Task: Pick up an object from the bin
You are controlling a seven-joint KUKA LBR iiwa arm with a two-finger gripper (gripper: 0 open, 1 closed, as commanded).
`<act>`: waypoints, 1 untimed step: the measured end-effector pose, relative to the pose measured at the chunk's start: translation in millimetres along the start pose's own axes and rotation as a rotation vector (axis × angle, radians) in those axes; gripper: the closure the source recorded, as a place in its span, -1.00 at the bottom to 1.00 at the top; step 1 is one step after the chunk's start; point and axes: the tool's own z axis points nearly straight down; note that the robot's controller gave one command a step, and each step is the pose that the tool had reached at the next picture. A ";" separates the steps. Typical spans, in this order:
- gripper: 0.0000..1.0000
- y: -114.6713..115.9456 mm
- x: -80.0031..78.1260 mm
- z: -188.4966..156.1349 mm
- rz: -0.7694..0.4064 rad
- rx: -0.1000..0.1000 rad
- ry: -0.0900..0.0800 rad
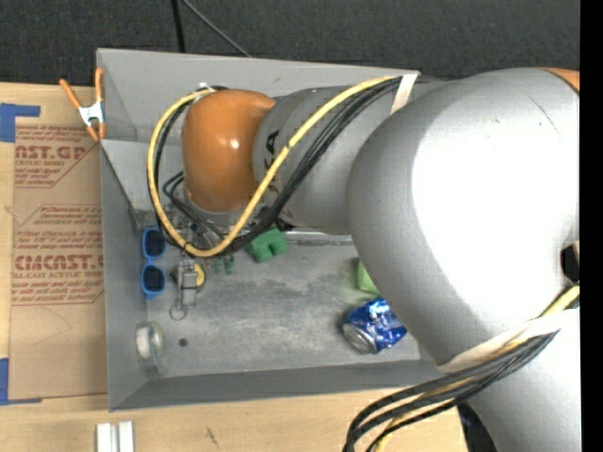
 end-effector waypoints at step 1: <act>1.00 0.5 -1.6 -2.8 0.000 -0.002 -0.005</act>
Offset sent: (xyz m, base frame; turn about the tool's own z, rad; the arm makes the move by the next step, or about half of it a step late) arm 0.0000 0.0000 0.0000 0.0000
